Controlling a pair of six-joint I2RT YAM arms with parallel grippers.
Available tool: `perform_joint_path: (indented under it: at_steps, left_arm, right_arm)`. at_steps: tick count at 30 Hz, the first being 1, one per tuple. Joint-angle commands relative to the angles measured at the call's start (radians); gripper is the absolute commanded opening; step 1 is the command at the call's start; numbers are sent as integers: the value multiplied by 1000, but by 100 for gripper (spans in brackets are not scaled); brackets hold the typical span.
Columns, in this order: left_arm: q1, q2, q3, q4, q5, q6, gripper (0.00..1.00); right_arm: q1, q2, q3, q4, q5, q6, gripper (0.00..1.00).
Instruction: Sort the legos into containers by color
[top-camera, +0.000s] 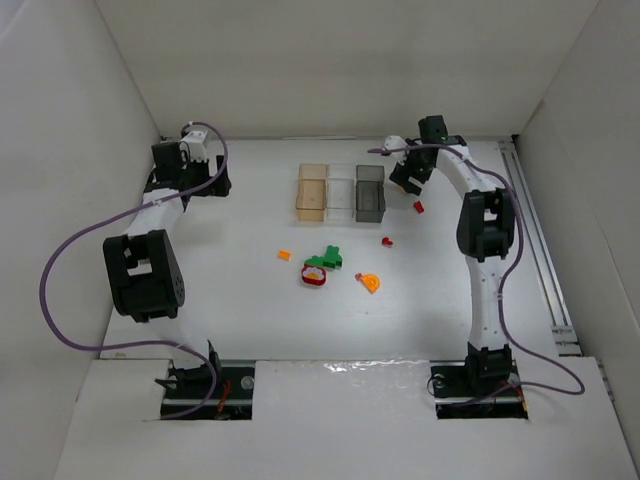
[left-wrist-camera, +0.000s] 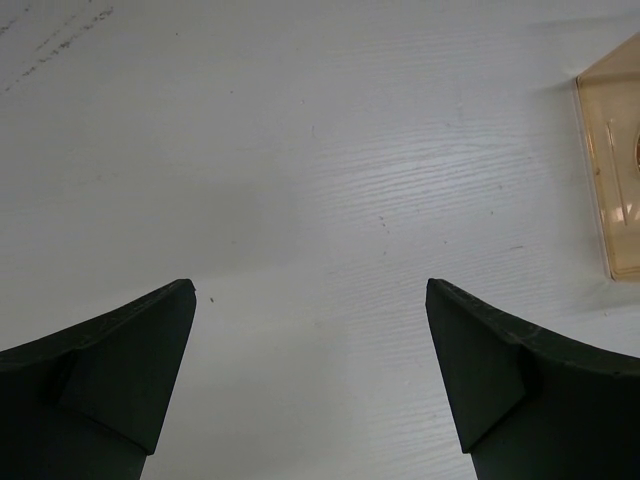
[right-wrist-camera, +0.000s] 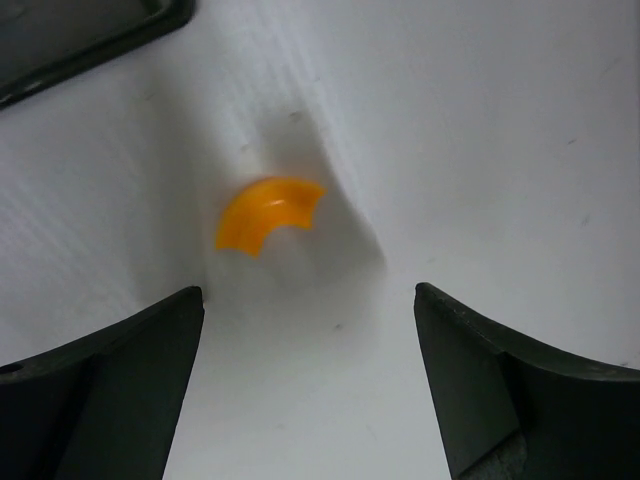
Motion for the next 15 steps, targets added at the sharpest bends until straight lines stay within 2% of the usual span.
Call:
perform_joint_path:
  at_steps: [1,6,9,15]
  left_arm:
    - [6,-1,47,12,23,15,100]
    - [6,-1,47,12,32,24,100]
    - [15,-1,38,21,41,24,100]
    - [15,-10,28,32,51,6,100]
  right_arm:
    - [-3,-61,-62,-133,-23,-32,91]
    - [-23,-139,-157,-204,-86,-43,86]
    - [-57,-207,-168,-204,-194,6,83]
    - [-69,-187,-52,-184,-304,320,76]
